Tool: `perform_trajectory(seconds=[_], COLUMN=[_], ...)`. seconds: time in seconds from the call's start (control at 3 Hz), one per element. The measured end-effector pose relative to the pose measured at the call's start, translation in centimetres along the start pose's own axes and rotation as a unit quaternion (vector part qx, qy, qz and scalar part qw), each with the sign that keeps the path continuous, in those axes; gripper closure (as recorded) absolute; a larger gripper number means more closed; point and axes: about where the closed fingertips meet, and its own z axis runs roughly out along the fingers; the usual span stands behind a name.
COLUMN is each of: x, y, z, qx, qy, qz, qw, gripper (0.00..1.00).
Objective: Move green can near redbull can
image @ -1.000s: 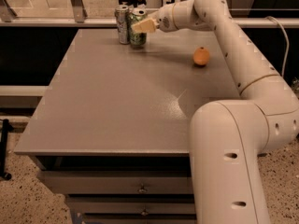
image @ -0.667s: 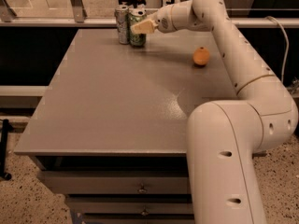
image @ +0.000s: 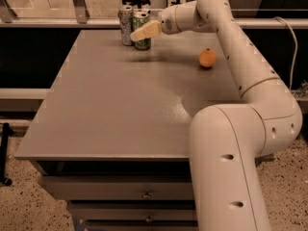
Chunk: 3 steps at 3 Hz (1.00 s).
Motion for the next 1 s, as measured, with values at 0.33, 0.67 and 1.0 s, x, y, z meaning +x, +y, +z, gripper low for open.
perform_trajectory(seconds=[0.33, 0.67, 1.0], x=[0.0, -1.0, -1.6], y=[0.0, -1.9, -1.7], z=[0.0, -7.7, -13.7], qx=[0.0, 0.049, 0.086], qy=[0.0, -0.011, -0.016], qz=[0.0, -0.018, -0.028], qw=[1.0, 0.9986, 0.9958], gripper=[0.0, 0.0, 0.0])
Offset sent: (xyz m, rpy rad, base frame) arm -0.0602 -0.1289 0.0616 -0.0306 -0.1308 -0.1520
